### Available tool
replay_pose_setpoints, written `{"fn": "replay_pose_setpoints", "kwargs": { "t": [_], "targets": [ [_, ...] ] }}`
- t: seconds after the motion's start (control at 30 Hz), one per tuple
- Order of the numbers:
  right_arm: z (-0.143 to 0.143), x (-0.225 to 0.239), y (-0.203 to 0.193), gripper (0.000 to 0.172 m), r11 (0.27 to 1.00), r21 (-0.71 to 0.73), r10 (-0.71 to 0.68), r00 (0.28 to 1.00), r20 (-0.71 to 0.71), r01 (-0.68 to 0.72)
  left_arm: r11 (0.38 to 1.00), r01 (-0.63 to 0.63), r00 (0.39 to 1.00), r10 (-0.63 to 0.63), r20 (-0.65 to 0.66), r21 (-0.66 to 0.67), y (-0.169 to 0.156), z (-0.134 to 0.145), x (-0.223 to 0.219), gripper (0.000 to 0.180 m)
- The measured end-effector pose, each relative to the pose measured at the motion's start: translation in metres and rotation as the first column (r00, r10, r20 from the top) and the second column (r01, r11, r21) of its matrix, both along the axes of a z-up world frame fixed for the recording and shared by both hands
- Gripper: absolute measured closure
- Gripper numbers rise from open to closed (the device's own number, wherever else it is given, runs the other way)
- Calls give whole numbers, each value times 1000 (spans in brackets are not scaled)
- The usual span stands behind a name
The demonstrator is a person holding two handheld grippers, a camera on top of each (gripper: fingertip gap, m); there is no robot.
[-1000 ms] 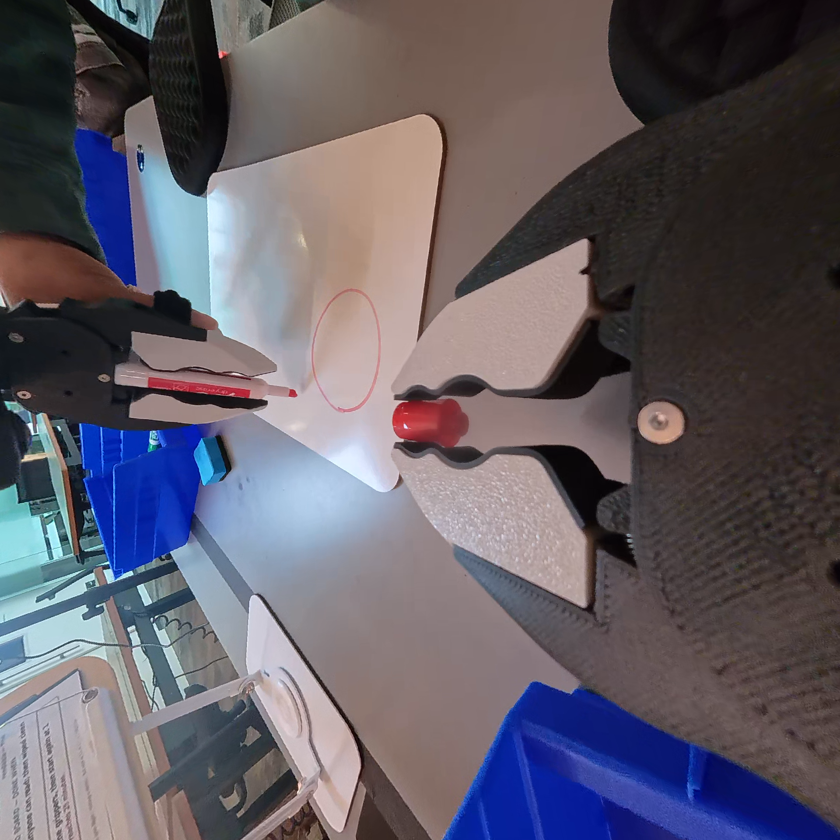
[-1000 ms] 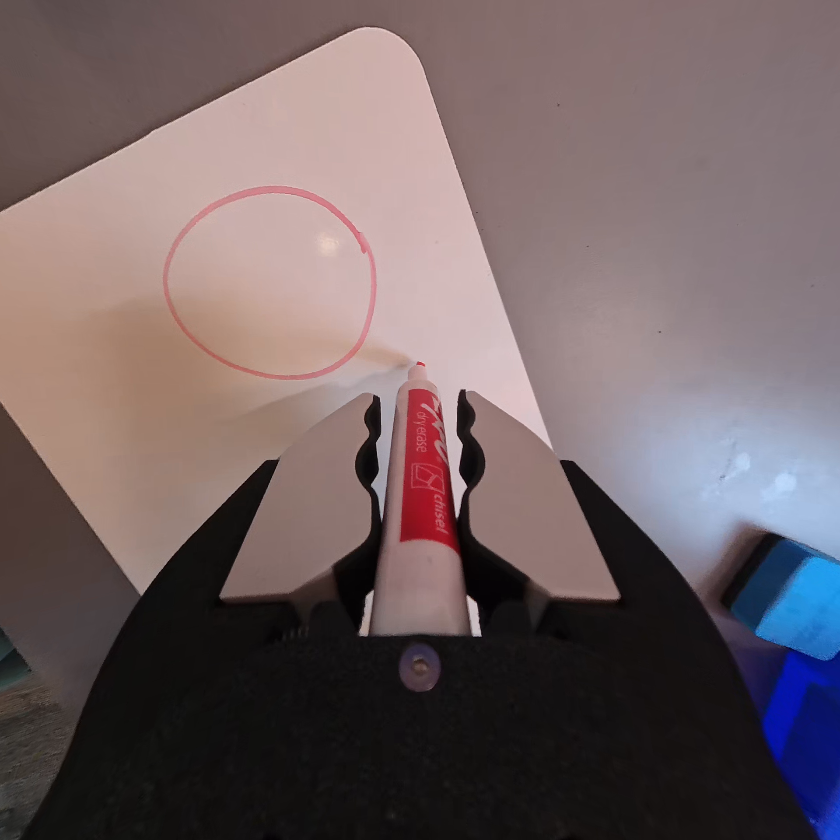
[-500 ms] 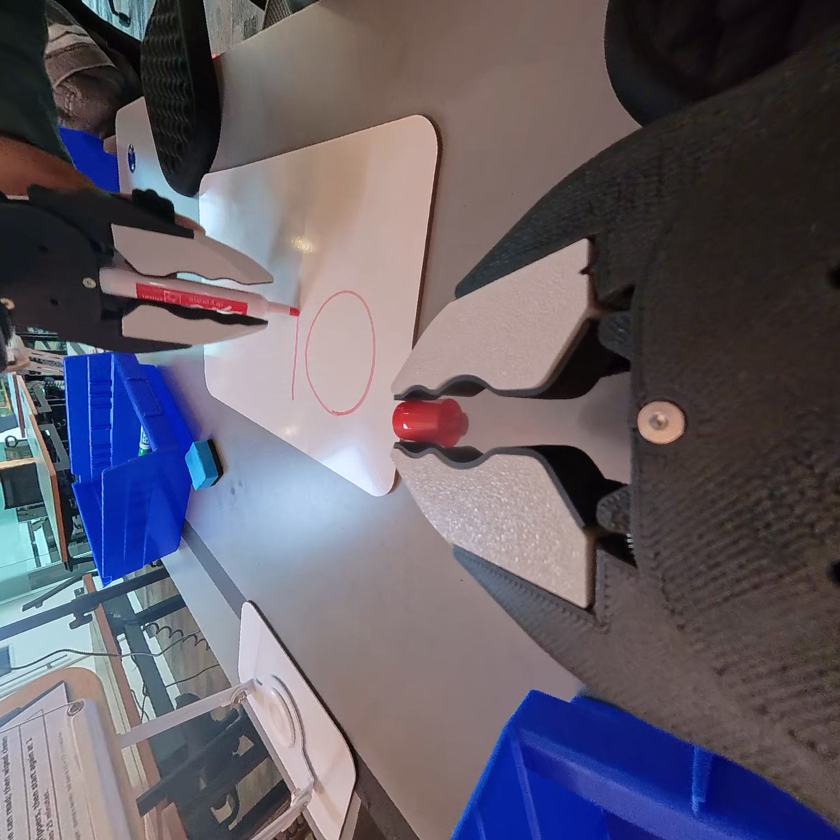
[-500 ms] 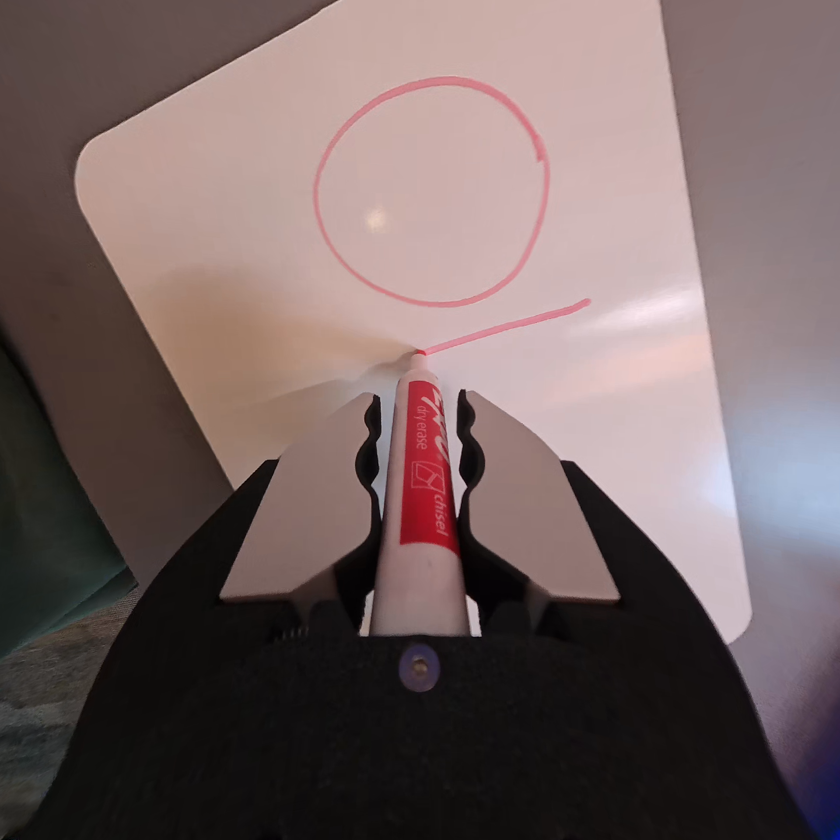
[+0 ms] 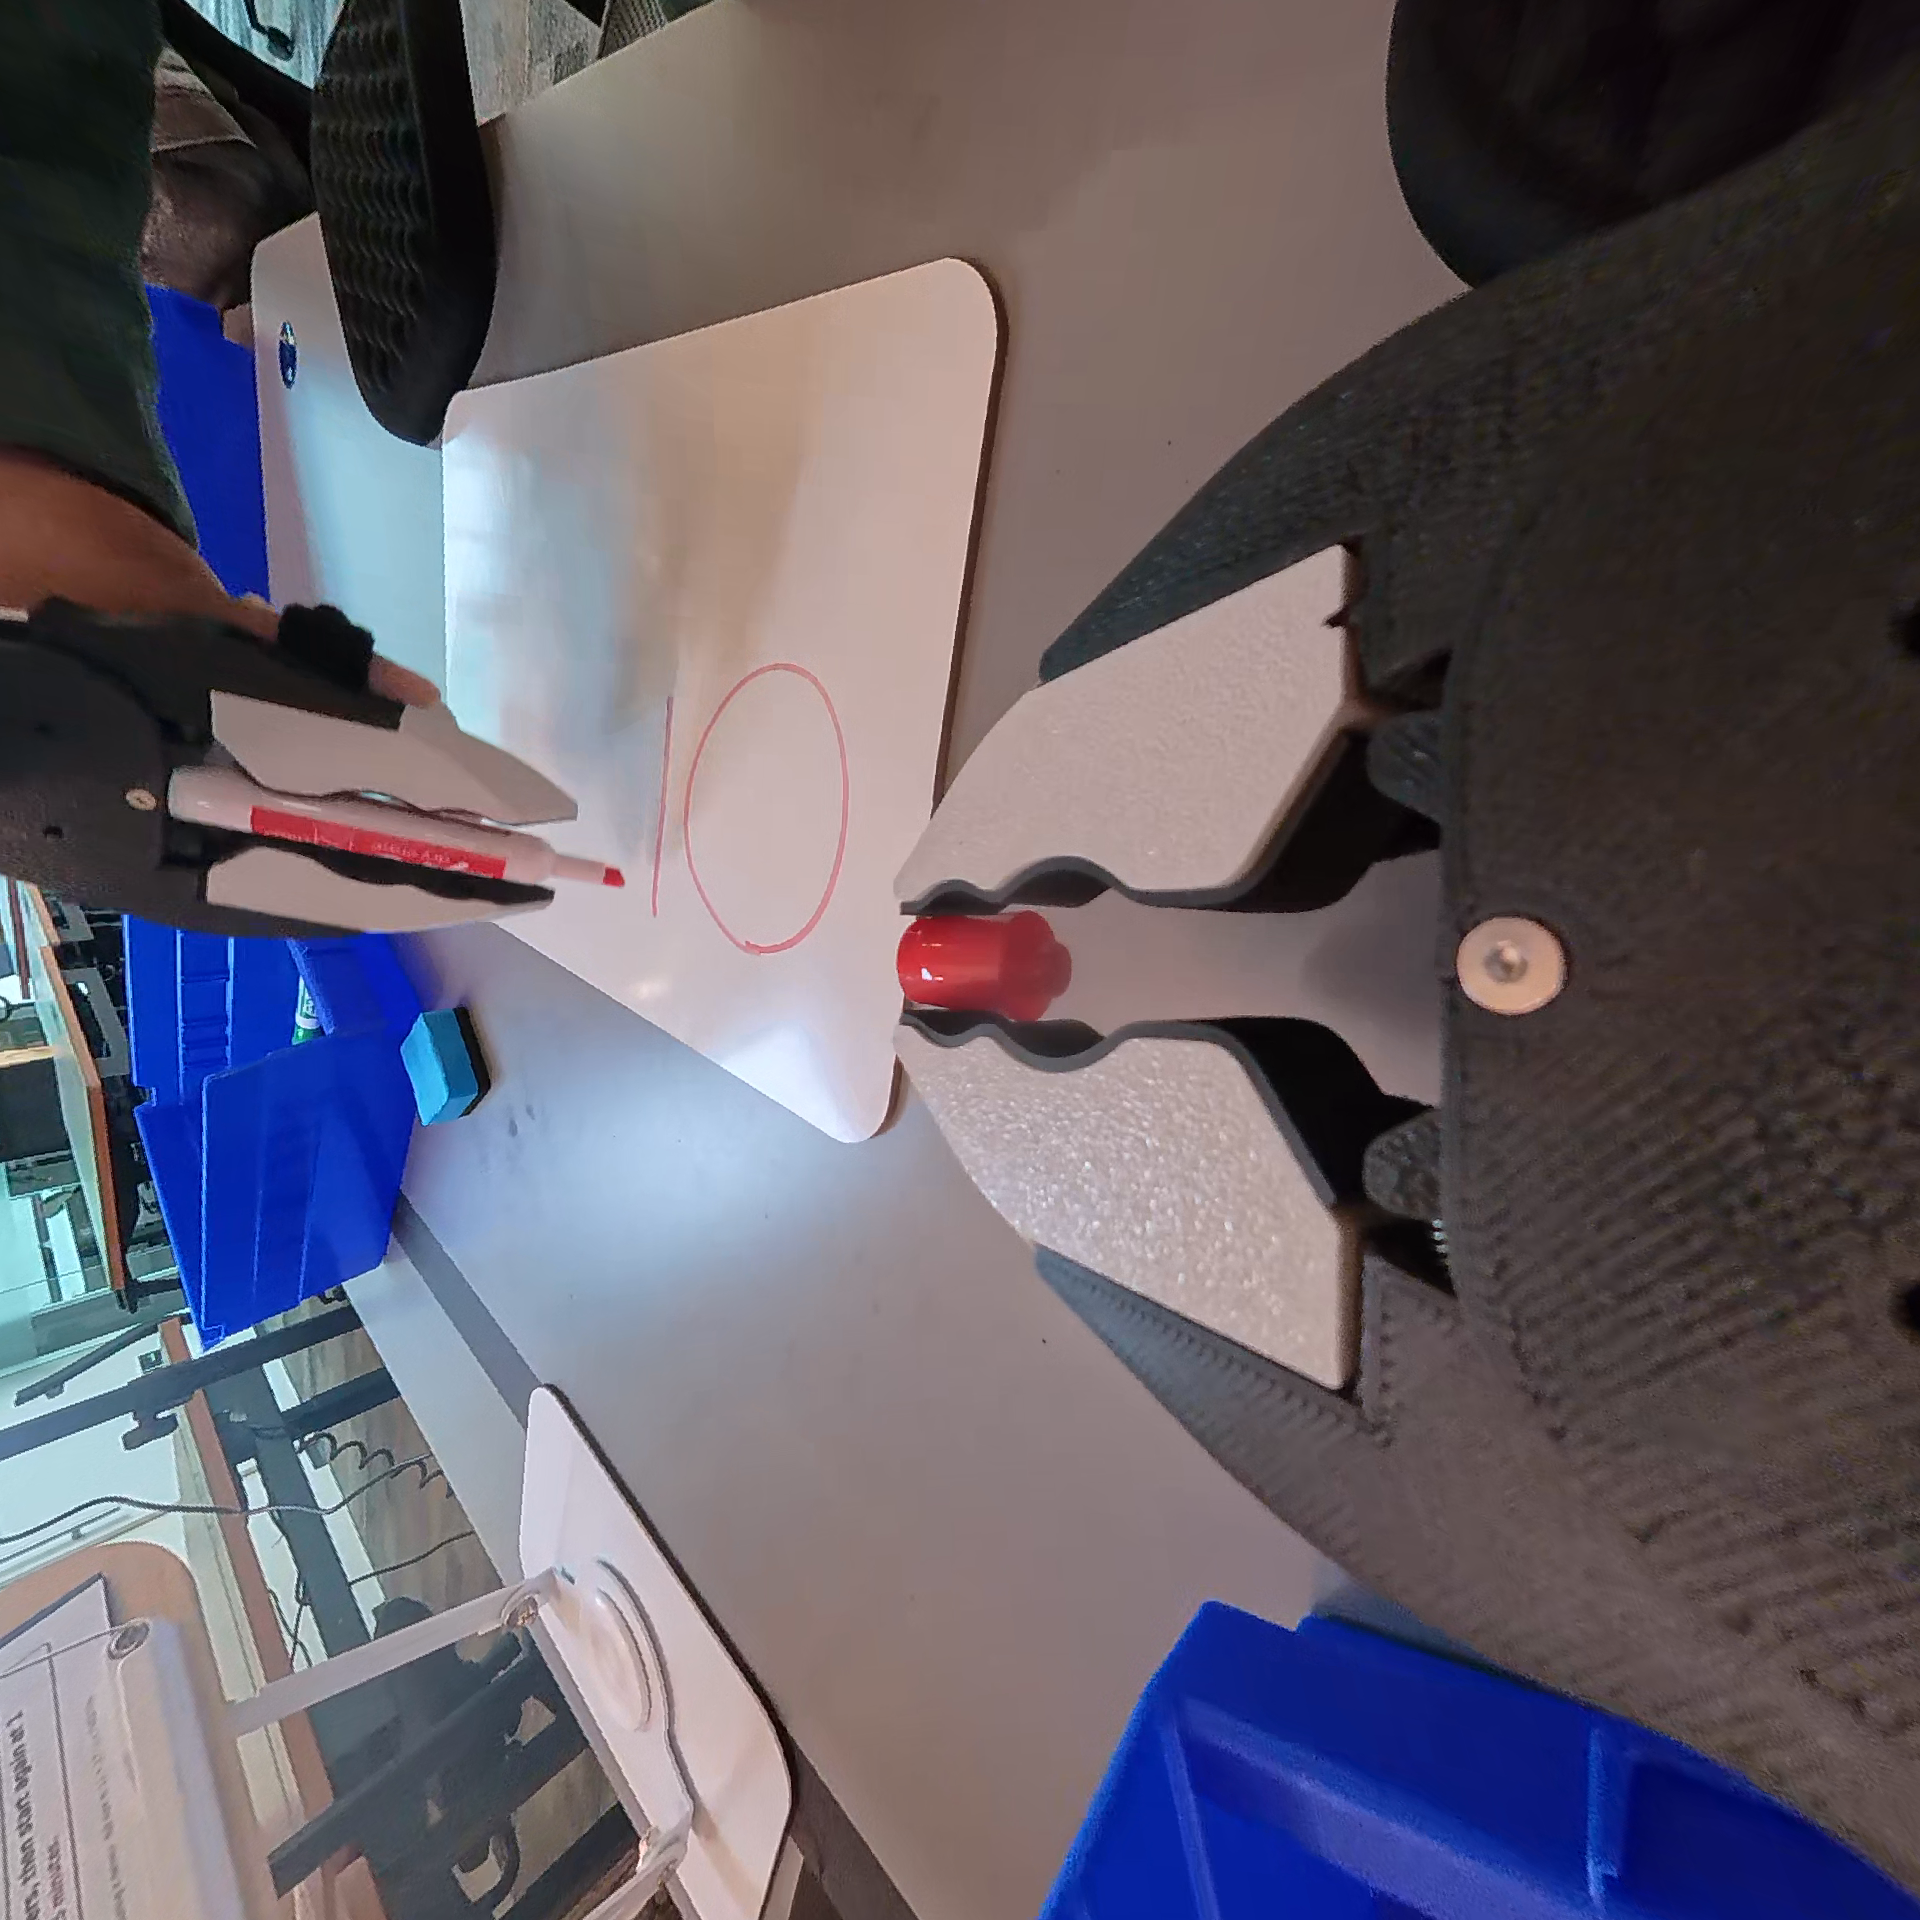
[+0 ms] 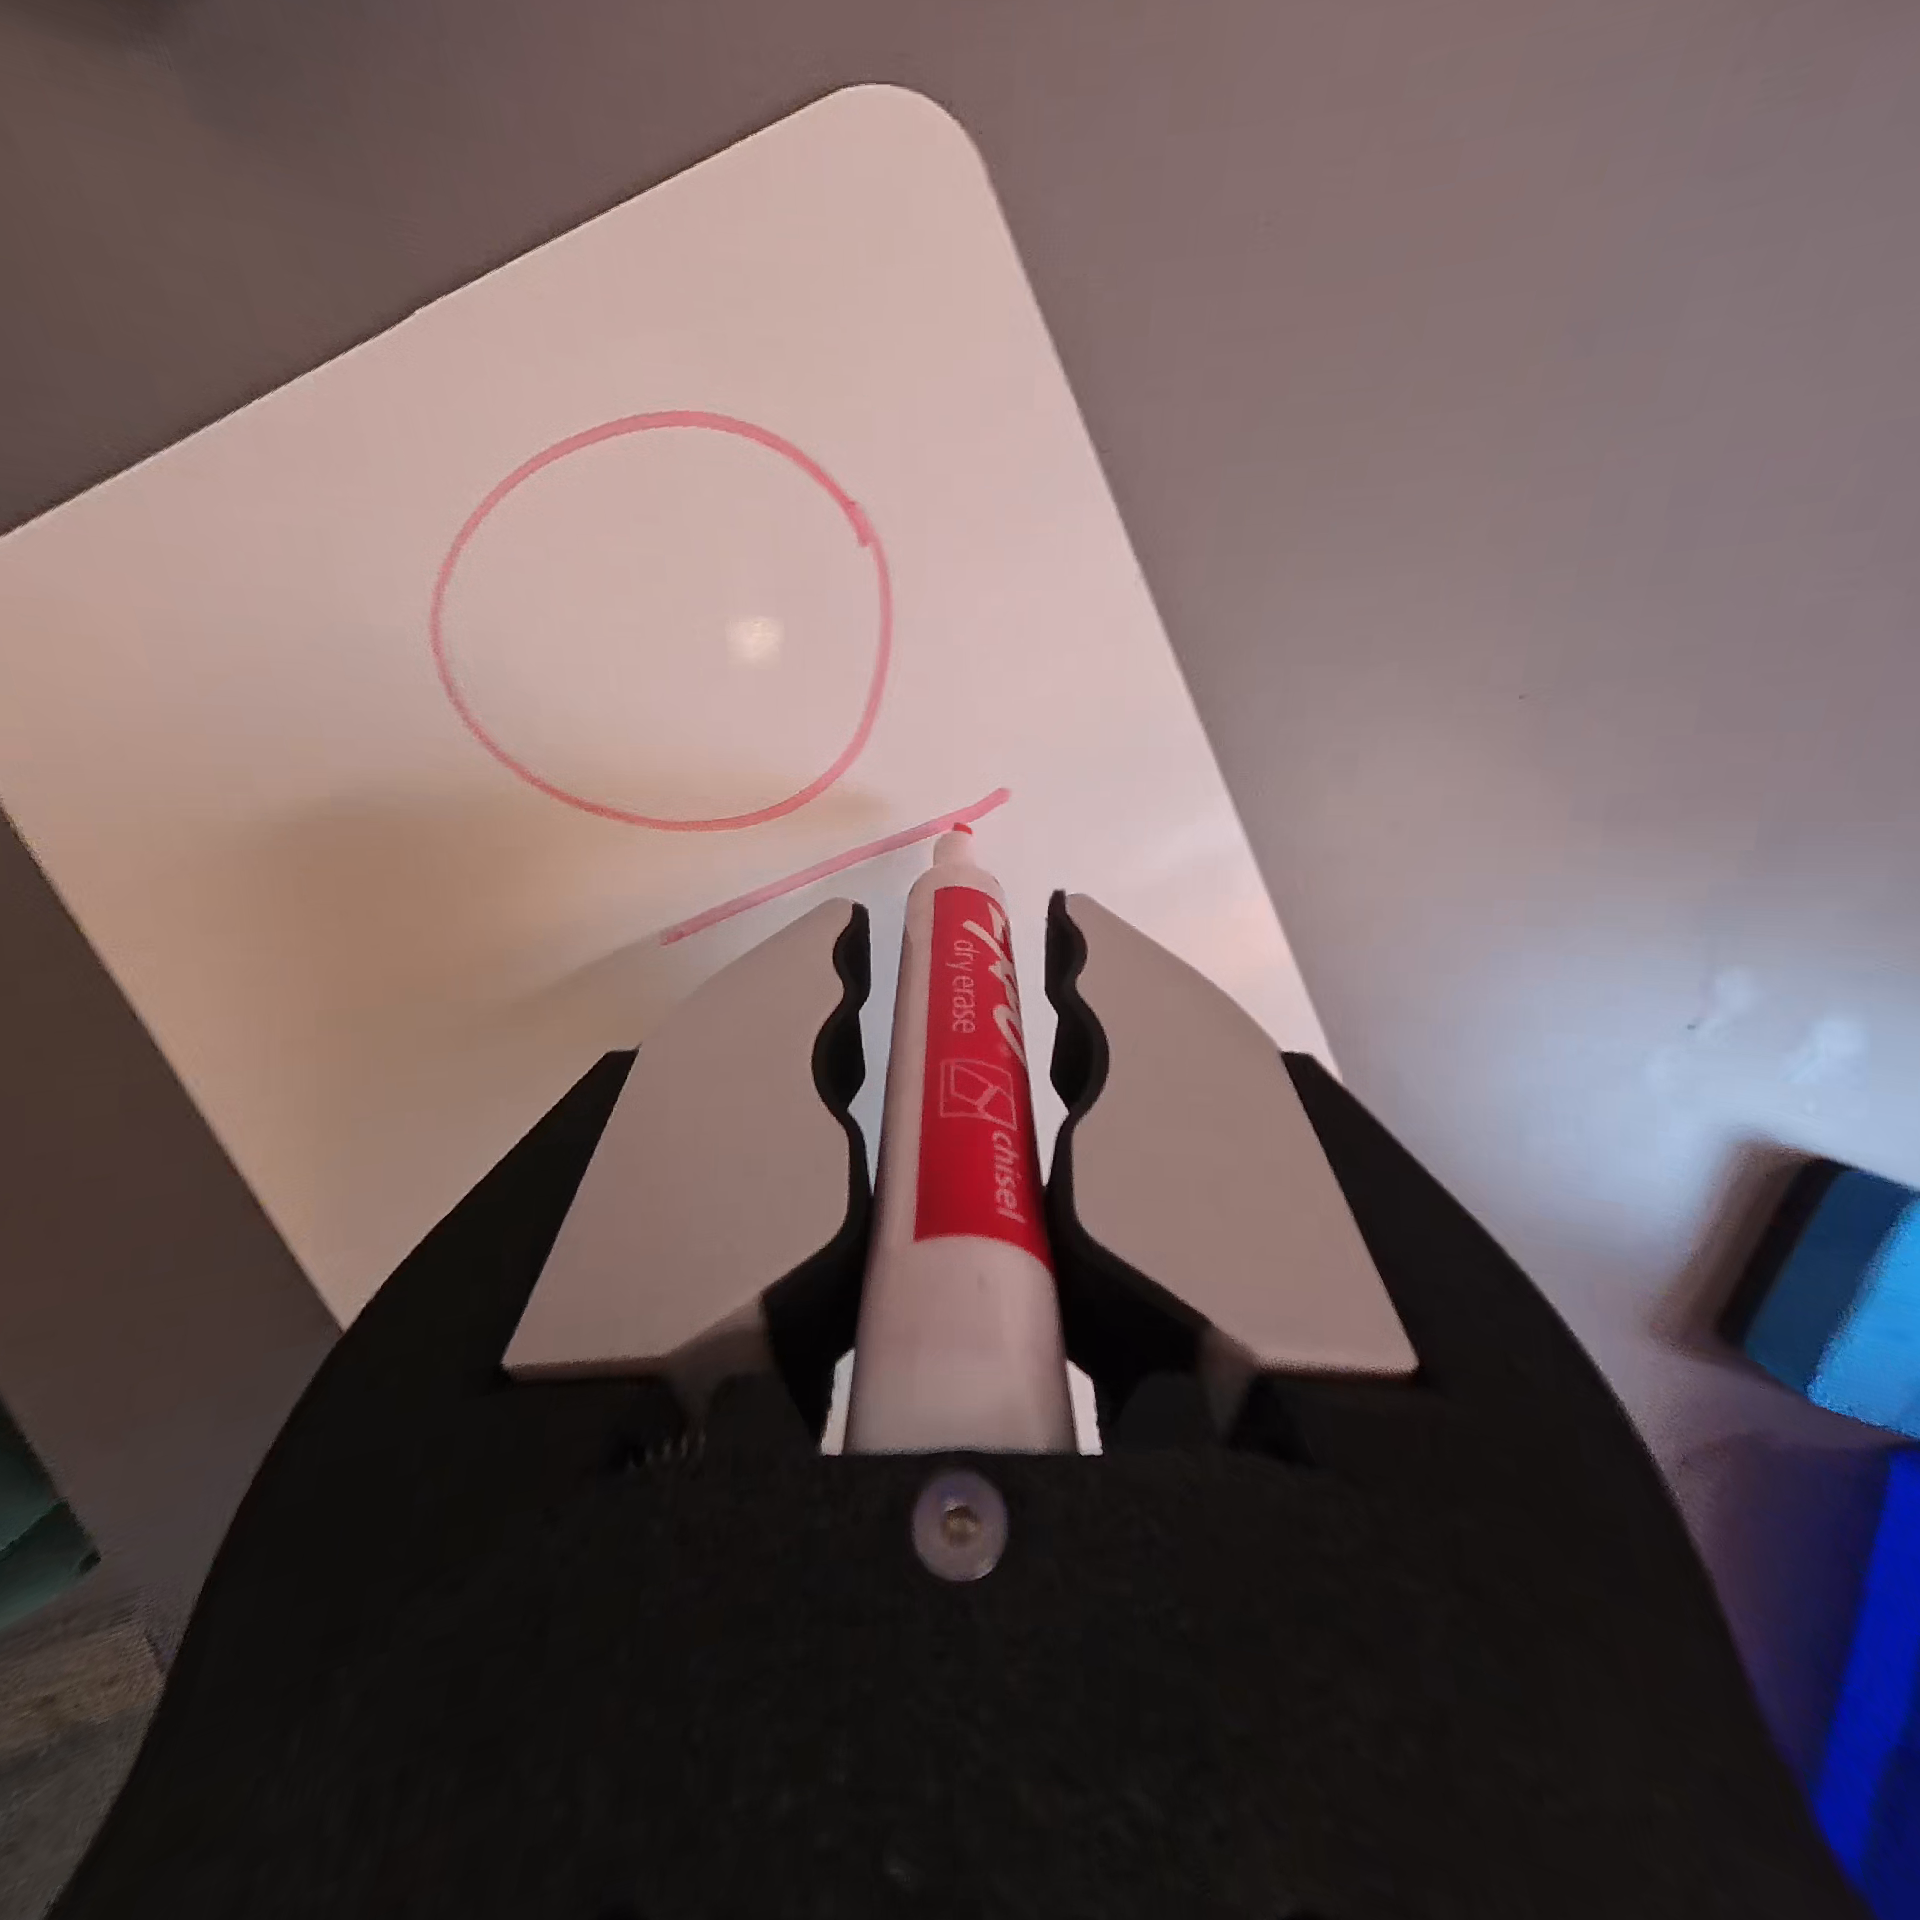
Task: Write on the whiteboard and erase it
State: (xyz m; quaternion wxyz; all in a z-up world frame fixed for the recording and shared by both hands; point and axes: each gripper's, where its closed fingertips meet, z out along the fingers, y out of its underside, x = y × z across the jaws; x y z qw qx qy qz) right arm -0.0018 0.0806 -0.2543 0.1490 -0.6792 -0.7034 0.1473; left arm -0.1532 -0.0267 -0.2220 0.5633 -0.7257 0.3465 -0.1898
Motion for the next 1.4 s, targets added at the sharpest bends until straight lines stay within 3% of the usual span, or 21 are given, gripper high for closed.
{"fn": "replay_pose_setpoints", "kwargs": {
  "t": [0.43,1.0,1.17,1.4],
  "targets": [
    [-12,-7,12,138,1000,0,0,1000,21,0,1000,4,1000,-4,-2,-5,0,-1,-1,163],
    [-11,55,44,138,992,66,-114,987,113,107,1000,-1,1000,1,2,-4,1,0,0,163],
    [-11,58,36,138,994,62,-98,986,133,91,1000,-1,1000,1,16,-10,1,1,-1,163],
    [-11,82,-5,138,998,25,-64,984,167,60,1000,-13,999,14,50,-26,3,3,-5,163]
  ]
}}
